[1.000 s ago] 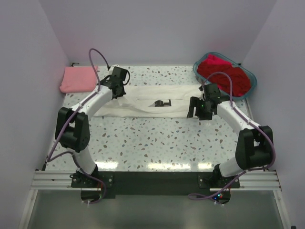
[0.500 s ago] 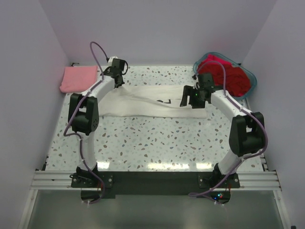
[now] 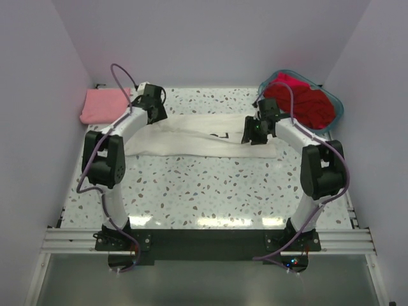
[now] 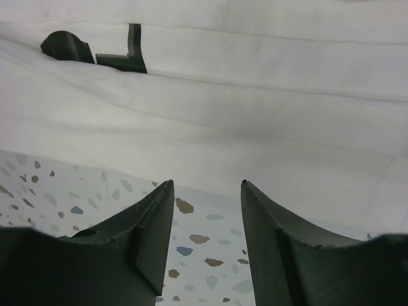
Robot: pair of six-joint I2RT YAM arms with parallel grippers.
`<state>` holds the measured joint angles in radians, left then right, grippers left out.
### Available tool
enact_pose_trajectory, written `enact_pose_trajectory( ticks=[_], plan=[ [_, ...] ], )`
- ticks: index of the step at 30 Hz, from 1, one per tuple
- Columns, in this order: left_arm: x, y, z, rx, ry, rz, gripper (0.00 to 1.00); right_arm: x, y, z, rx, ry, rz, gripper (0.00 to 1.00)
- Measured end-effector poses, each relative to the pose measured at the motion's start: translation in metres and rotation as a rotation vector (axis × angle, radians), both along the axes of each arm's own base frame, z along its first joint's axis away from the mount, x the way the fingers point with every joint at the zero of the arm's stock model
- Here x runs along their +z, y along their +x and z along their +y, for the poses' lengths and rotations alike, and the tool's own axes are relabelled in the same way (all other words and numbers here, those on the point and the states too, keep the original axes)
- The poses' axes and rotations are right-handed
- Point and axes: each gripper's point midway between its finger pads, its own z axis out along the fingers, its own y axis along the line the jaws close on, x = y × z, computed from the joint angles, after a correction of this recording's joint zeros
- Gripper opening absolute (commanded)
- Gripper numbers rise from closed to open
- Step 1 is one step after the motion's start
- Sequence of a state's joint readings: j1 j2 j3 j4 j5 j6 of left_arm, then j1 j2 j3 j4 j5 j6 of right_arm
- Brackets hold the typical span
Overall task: Fold and stack the t-shirts
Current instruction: Fold the tshirt
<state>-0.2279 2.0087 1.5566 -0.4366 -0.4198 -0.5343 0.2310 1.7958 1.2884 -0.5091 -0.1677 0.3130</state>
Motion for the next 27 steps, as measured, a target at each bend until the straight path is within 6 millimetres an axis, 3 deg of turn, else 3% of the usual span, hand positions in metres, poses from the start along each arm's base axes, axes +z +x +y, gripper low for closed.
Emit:
enact_pose_trajectory(
  ticks=[6,9,19,23,27],
  plan=[
    [0.045,-0.050,0.023,0.065,-0.049,-0.075,0.78,-0.013,0.006,0.022,0.033,-0.012,-0.003,0.34],
    [0.054,-0.072,0.034,0.085,-0.057,-0.096,0.78,-0.021,0.009,0.036,0.052,-0.010,-0.008,0.30],
    [-0.001,-0.147,0.042,0.077,-0.050,0.066,0.78,-0.038,0.025,0.066,0.072,0.007,-0.020,0.26],
    [0.001,-0.154,0.043,0.081,-0.055,0.063,0.78,-0.045,0.038,0.060,0.055,-0.041,-0.032,0.26],
    [0.006,-0.154,0.043,0.080,-0.059,0.048,0.78,-0.038,0.061,0.049,0.024,-0.094,-0.084,0.29]
  ],
)
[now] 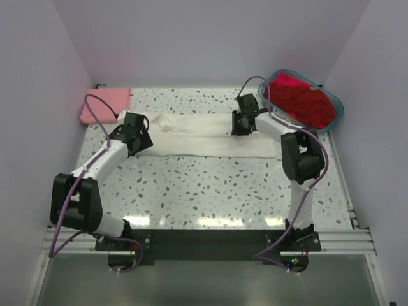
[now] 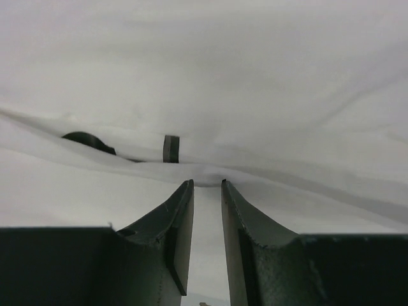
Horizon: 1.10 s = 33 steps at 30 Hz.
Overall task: Fold and stack the t-shirts
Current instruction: Fold the tshirt
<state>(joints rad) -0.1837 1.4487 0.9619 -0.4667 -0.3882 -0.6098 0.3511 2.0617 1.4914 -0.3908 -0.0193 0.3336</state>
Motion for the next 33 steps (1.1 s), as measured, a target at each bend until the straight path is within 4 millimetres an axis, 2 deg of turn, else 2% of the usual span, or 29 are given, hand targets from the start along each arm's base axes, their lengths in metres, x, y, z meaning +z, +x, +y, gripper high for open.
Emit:
enact_pose_trajectory(
  ticks=[2,7,10,12,17,20,27,30,31,33],
  plan=[
    [0.000,0.000,0.000,0.000,0.000,-0.001,0.78,0.009,0.014,-0.011,-0.034,-0.009,-0.034,0.34],
    [-0.005,-0.005,0.000,-0.001,0.000,0.013,0.78,0.034,0.050,-0.056,-0.145,0.002,-0.108,0.38],
    [-0.009,-0.006,0.002,0.006,-0.010,0.019,0.78,0.041,0.056,-0.080,-0.192,0.014,-0.122,0.40],
    [-0.011,-0.006,0.007,0.031,-0.026,0.017,0.79,0.040,0.047,-0.087,-0.208,0.031,-0.110,0.41],
    [-0.015,-0.005,0.037,0.154,-0.083,-0.003,0.81,0.033,-0.006,-0.089,-0.231,0.122,-0.034,0.41],
    [-0.021,-0.002,0.052,0.219,-0.123,-0.012,0.81,0.029,-0.029,-0.096,-0.264,0.178,0.002,0.41],
    [-0.047,0.002,0.074,0.351,-0.211,0.003,0.75,0.012,-0.045,-0.106,-0.329,0.260,0.047,0.41],
    [-0.050,0.004,0.079,0.385,-0.229,-0.006,0.68,0.004,-0.054,-0.105,-0.342,0.278,0.075,0.41],
    [-0.052,0.004,0.081,0.391,-0.231,-0.007,0.60,0.002,-0.057,-0.105,-0.346,0.285,0.080,0.41],
    [-0.055,0.006,0.083,0.406,-0.237,-0.008,0.53,-0.001,-0.062,-0.106,-0.356,0.298,0.090,0.40]
  ],
)
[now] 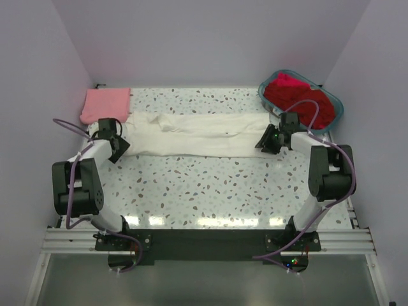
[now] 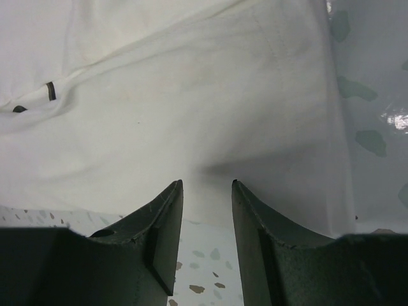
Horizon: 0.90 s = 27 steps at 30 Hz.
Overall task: Fold and stack the t-shirts
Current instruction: Fold the tshirt
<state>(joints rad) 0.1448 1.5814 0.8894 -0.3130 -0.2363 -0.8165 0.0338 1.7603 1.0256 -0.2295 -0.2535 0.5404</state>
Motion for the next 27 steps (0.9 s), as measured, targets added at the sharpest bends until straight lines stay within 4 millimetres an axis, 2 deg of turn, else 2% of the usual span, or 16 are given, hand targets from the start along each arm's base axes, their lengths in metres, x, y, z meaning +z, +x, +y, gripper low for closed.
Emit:
enact_pose_trajectory(
  ticks=[5,7,10,13,16,20,23,24,26,27],
  plan=[
    [-0.014,-0.002,0.004,0.024,-0.008,0.026,0.33,-0.011,-0.008,-0.012,-0.056,0.015,0.026,0.39],
    [-0.021,-0.005,0.005,0.030,-0.008,0.045,0.22,-0.011,-0.010,-0.020,-0.085,0.021,0.026,0.38],
    [-0.024,-0.007,0.009,0.043,-0.004,0.054,0.12,-0.012,-0.014,-0.033,-0.126,0.018,0.036,0.38],
    [-0.024,-0.009,0.011,0.053,0.002,0.062,0.07,-0.013,-0.020,-0.044,-0.156,0.013,0.047,0.38],
    [-0.024,-0.017,0.012,0.060,0.010,0.077,0.07,-0.013,-0.032,-0.052,-0.181,-0.010,0.070,0.38],
    [-0.024,-0.048,0.009,0.067,0.017,0.121,0.08,-0.012,-0.060,-0.069,-0.223,-0.069,0.122,0.38],
    [-0.024,-0.081,0.007,0.068,0.030,0.161,0.18,-0.011,-0.081,-0.086,-0.255,-0.133,0.161,0.40],
    [-0.024,-0.088,0.008,0.070,0.036,0.171,0.25,-0.009,-0.086,-0.089,-0.261,-0.145,0.166,0.41],
    [-0.021,-0.100,0.010,0.070,0.054,0.199,0.34,-0.001,-0.087,-0.090,-0.257,-0.155,0.151,0.42],
    [-0.019,-0.102,0.012,0.069,0.066,0.206,0.43,0.004,-0.086,-0.087,-0.244,-0.163,0.140,0.44]
  ],
)
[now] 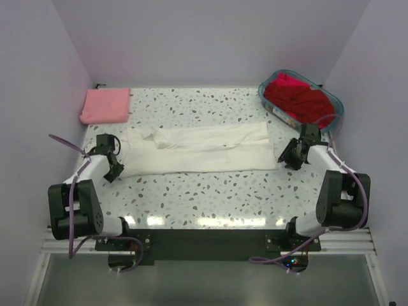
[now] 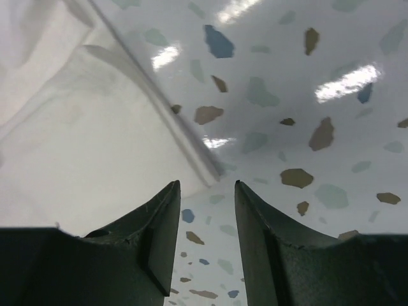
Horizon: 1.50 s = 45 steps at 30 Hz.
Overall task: Fold and stack the t-shirts
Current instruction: Fold the tshirt
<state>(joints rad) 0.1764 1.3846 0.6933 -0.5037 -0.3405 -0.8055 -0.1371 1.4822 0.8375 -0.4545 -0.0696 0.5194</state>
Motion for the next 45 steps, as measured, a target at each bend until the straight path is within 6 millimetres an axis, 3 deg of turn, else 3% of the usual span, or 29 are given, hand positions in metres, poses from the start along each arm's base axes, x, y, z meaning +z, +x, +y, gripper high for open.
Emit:
enact_pose_trajectory(
  ticks=[3,6,10,13,17,21,28,32,37,45],
  plan=[
    [0.012,0.002,0.005,-0.012,0.028,0.015,0.62,0.023,0.019,0.021,0.102,-0.039,-0.050,0.45],
    [0.038,0.022,0.012,-0.019,0.058,-0.030,0.69,0.063,0.048,0.067,0.276,-0.066,-0.168,0.48],
    [0.075,0.050,0.019,-0.018,0.084,-0.128,0.71,0.112,0.080,0.136,0.518,-0.076,-0.326,0.48],
    [0.091,0.064,0.017,-0.039,0.075,-0.176,0.71,0.126,0.091,0.189,0.695,-0.049,-0.396,0.49],
    [0.094,0.084,-0.001,-0.102,-0.010,-0.231,0.67,0.121,0.097,0.262,0.911,0.004,-0.434,0.48],
    [0.081,0.112,-0.028,-0.180,-0.123,-0.277,0.61,0.104,0.095,0.331,1.105,0.059,-0.463,0.47],
    [0.066,0.164,-0.058,-0.253,-0.255,-0.352,0.65,0.083,0.083,0.416,1.349,0.122,-0.526,0.47],
    [0.065,0.182,-0.067,-0.281,-0.281,-0.401,0.69,0.069,0.083,0.446,1.431,0.130,-0.562,0.48],
    [0.060,0.192,-0.077,-0.310,-0.310,-0.419,0.71,0.055,0.095,0.470,1.477,0.141,-0.598,0.50],
    [0.050,0.195,-0.092,-0.347,-0.341,-0.409,0.72,0.030,0.102,0.492,1.516,0.162,-0.611,0.50]
  ],
)
